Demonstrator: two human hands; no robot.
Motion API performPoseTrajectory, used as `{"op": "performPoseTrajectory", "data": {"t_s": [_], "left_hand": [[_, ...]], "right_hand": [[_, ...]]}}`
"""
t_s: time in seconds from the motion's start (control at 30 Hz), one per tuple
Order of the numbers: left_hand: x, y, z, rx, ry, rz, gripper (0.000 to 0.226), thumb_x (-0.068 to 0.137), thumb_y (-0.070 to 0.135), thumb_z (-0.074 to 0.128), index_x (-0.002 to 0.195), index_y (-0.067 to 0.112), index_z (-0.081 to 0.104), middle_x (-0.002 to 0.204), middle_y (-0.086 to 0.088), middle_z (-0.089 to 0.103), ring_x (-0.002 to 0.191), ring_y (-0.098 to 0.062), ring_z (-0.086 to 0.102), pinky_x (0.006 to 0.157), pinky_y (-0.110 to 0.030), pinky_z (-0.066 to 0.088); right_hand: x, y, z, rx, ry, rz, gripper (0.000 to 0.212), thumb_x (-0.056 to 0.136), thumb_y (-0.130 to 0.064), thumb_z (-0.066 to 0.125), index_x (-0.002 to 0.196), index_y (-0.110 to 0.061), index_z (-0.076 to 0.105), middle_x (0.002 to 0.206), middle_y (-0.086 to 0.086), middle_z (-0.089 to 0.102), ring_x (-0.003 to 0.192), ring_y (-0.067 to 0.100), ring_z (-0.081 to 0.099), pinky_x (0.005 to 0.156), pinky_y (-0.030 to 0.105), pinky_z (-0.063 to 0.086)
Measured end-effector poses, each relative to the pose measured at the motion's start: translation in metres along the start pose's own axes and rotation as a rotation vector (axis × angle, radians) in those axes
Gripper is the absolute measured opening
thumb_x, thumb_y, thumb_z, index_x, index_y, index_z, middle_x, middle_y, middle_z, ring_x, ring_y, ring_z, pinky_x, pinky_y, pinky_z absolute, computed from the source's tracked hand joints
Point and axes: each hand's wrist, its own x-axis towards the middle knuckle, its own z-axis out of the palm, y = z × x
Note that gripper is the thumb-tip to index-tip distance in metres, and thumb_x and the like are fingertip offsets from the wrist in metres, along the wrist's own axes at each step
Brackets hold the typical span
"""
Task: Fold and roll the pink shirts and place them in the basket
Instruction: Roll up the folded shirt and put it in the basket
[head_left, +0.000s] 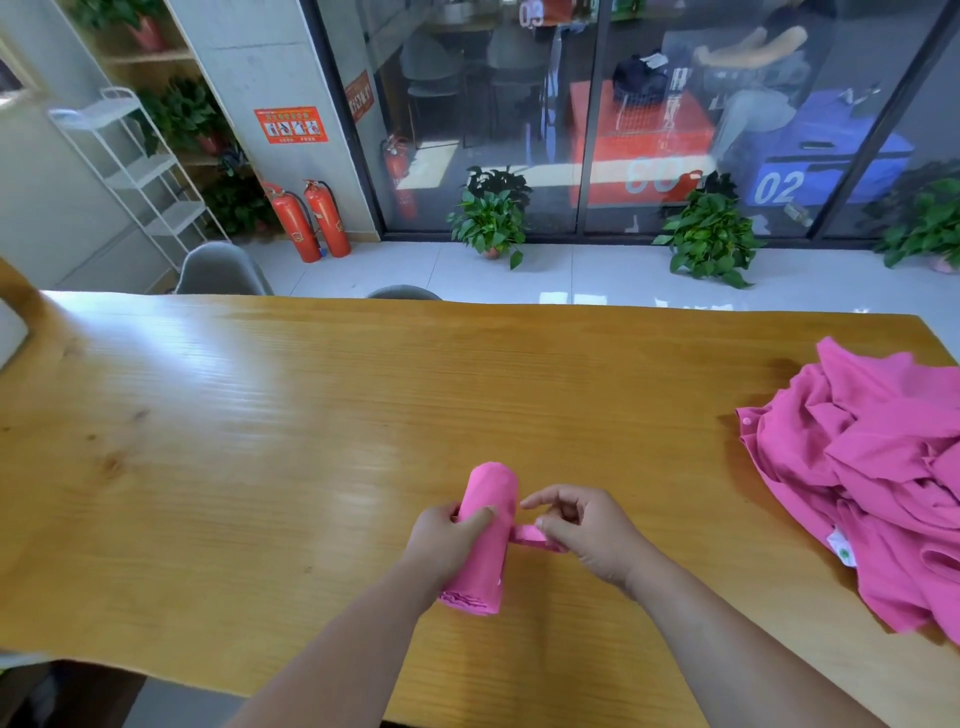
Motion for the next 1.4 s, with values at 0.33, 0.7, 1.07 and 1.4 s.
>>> {"op": "performPoseTrajectory", "data": {"t_s": [0.33, 0.7, 1.07, 1.4], "left_hand": [[-0.019, 0.015, -0.076, -0.236, 0.000, 0.148, 0.067, 0.075, 0.063, 0.080, 0.130, 0.030, 0.060, 0.114, -0.002, 0.076, 0.094, -0.023, 0.078, 0.083, -0.053, 0.065], [-0.082, -0.029, -0.200, -0.332, 0.048, 0.349, 0.058, 0.082, 0.015, 0.088, 0.132, 0.029, 0.063, 0.111, 0.001, 0.079, 0.101, -0.023, 0.076, 0.092, -0.051, 0.063], [-0.108, -0.089, -0.296, 0.396, 0.305, 0.640, 0.085, 0.069, 0.028, 0.077, 0.147, 0.047, 0.049, 0.126, 0.020, 0.047, 0.115, -0.019, 0.049, 0.095, -0.043, 0.052], [-0.133, -0.114, -0.362, -0.036, 0.463, 0.328, 0.039, 0.068, 0.043, 0.089, 0.103, 0.033, 0.073, 0.092, 0.012, 0.071, 0.082, -0.012, 0.067, 0.072, -0.036, 0.058]], "right_hand": [[0.027, -0.079, 0.055, 0.318, 0.063, -0.036, 0.039, 0.104, -0.005, 0.043, 0.109, -0.012, 0.081, 0.075, 0.017, 0.054, 0.068, 0.027, 0.045, 0.061, 0.031, 0.047], [0.046, -0.124, 0.163, 0.544, -0.078, 0.129, 0.045, 0.109, -0.032, 0.035, 0.140, -0.012, 0.060, 0.117, 0.019, 0.076, 0.074, 0.020, 0.048, 0.062, 0.033, 0.037], [0.032, -0.189, 0.290, 0.239, -0.287, 0.014, 0.054, 0.111, -0.046, 0.026, 0.139, -0.016, 0.062, 0.125, 0.017, 0.075, 0.102, 0.029, 0.059, 0.075, 0.040, 0.041], [-0.006, -0.192, 0.398, -0.009, -0.278, -0.305, 0.039, 0.098, -0.028, 0.047, 0.116, -0.010, 0.076, 0.105, 0.014, 0.078, 0.085, 0.023, 0.058, 0.080, 0.040, 0.046]]}}
